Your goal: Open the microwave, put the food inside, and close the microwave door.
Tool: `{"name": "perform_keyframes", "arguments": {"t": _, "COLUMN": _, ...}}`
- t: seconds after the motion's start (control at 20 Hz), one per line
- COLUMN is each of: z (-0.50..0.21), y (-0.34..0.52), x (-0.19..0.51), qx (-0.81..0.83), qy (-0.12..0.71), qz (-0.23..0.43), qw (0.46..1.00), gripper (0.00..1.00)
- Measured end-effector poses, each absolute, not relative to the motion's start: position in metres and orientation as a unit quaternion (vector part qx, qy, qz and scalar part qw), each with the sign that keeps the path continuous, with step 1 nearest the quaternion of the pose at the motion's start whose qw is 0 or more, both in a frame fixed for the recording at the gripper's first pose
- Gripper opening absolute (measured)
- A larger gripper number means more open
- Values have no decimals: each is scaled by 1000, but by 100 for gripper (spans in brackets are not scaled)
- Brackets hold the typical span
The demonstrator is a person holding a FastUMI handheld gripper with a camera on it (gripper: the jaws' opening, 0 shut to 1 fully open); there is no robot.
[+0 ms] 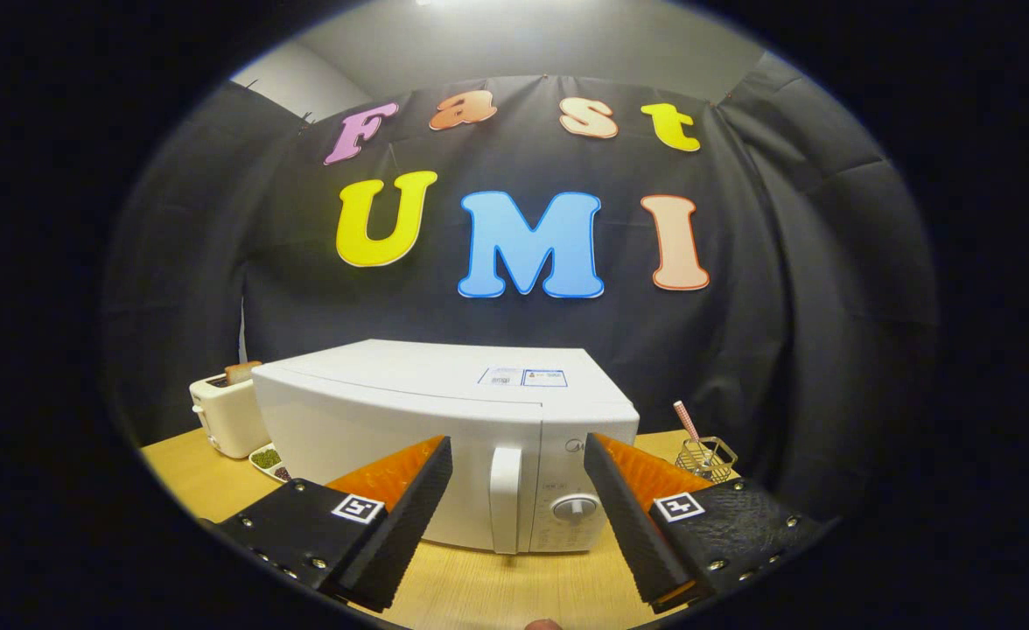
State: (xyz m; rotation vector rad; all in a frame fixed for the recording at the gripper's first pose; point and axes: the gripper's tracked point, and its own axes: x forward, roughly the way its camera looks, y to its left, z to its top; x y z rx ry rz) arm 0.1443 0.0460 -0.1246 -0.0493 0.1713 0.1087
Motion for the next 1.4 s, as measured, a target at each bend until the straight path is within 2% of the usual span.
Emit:
{"name": "perform_keyframes", "arguments": {"t": 0.5, "z": -194, "y": 49, "x": 164, "qx": -39, "qy": 158, "qz": 47, "qw": 986, "gripper": 97}}
{"name": "perform_keyframes", "arguments": {"t": 0.55, "z": -199, "y": 48, "x": 165, "qx": -39, "qy": 162, "qz": 45, "qw": 985, "gripper": 94}}
{"name": "perform_keyframes", "arguments": {"t": 0.65, "z": -205, "y": 53, "x": 165, "qx": -33, "qy": 172, "qz": 50, "qw": 983, "gripper": 83}}
{"name": "perform_keyframes", "arguments": {"t": 0.7, "z": -207, "y": 53, "x": 166, "qx": -34, "qy": 175, "qz": 46, "qw": 983, "gripper": 83}}
{"name": "perform_keyframes", "arguments": {"t": 0.75, "z": -209, "y": 52, "x": 167, "qx": -33, "qy": 176, "qz": 45, "qw": 983, "gripper": 66}}
{"name": "perform_keyframes", "arguments": {"t": 0.85, "z": -211, "y": 55, "x": 169, "qx": -27, "qy": 181, "qz": 41, "qw": 982, "gripper": 49}}
{"name": "perform_keyframes", "arguments": {"t": 0.9, "z": -211, "y": 55, "x": 169, "qx": -24, "qy": 183, "qz": 38, "qw": 982, "gripper": 48}}
{"name": "perform_keyframes", "arguments": {"t": 1.0, "z": -210, "y": 54, "x": 169, "qx": -14, "qy": 186, "qz": 30, "qw": 982, "gripper": 36}}
{"name": "perform_keyframes", "arguments": {"t": 1.1, "z": -212, "y": 56, "x": 170, "qx": -6, "qy": 192, "qz": 31, "qw": 981, "gripper": 30}}
{"name": "perform_keyframes", "arguments": {"t": 1.15, "z": -210, "y": 57, "x": 169, "qx": -8, "qy": 194, "qz": 30, "qw": 981, "gripper": 24}}
{"name": "perform_keyframes", "arguments": {"t": 1.2, "z": -207, "y": 57, "x": 165, "qx": -13, "qy": 195, "qz": 29, "qw": 980, "gripper": 24}}
{"name": "perform_keyframes", "arguments": {"t": 1.25, "z": -211, "y": 55, "x": 167, "qx": -21, "qy": 200, "qz": 24, "qw": 979, "gripper": 14}}
{"name": "perform_keyframes", "arguments": {"t": 1.35, "z": -212, "y": 54, "x": 168, "qx": -21, "qy": 207, "qz": 26, "qw": 978, "gripper": 7}}
{"name": "perform_keyframes", "arguments": {"t": 1.4, "z": -211, "y": 57, "x": 168, "qx": -17, "qy": 210, "qz": 30, "qw": 977, "gripper": 7}}
